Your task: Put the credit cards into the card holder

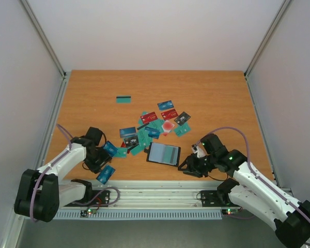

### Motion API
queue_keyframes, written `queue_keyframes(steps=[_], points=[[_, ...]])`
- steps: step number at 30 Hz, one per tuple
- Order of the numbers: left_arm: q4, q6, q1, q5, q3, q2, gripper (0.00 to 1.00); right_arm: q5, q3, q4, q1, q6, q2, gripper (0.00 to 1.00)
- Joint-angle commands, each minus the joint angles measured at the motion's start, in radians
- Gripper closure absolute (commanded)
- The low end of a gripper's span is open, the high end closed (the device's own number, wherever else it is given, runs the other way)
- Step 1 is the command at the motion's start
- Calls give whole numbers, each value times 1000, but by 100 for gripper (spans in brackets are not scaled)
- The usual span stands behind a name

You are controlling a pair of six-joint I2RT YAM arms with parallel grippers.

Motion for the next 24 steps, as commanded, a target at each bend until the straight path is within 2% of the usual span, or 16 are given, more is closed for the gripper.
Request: queue_keyframes(steps=[1, 6, 12, 16, 20, 24], points=[[-6, -30, -21, 63, -69, 11, 45, 23, -19, 190, 79, 168, 43, 63], [-33, -41, -21, 89, -52, -30, 44, 112, -9, 415, 255, 322, 179, 65], [-173, 33, -21, 65, 58, -81, 40, 253, 115, 525, 472, 459, 360, 65], [-174, 70, -21, 59, 68, -135, 38, 352, 203, 593, 584, 518, 520, 65], [-148, 14, -21, 52, 41, -167, 36, 441, 251, 755, 686, 632, 681, 64], [-223, 38, -18, 51, 120, -174, 36, 462, 378, 851, 768, 679, 889, 65]])
